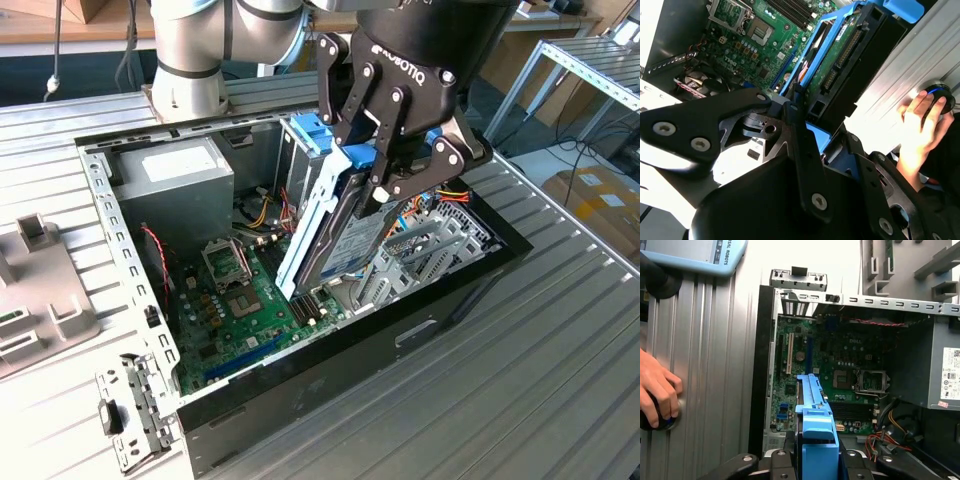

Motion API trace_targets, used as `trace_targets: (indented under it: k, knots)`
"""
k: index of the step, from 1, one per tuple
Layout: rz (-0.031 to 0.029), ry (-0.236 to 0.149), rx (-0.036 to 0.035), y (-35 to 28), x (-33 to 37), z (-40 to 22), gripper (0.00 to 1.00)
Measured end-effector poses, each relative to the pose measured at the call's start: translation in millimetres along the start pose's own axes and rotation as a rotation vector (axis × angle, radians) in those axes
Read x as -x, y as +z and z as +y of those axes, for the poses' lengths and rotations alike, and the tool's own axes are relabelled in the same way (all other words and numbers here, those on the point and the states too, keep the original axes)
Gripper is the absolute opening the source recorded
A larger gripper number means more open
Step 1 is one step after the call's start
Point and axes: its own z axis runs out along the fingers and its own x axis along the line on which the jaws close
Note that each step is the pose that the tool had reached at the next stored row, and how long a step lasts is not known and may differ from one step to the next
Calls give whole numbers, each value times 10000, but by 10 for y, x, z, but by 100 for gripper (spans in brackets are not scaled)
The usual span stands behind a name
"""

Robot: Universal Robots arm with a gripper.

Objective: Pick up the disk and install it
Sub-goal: 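Pick up the disk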

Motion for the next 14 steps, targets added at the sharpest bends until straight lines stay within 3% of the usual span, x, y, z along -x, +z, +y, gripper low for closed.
trace_targets:
  k: [14]
  knots:
    - [-1,-1,0,-1,-23,-32,37]
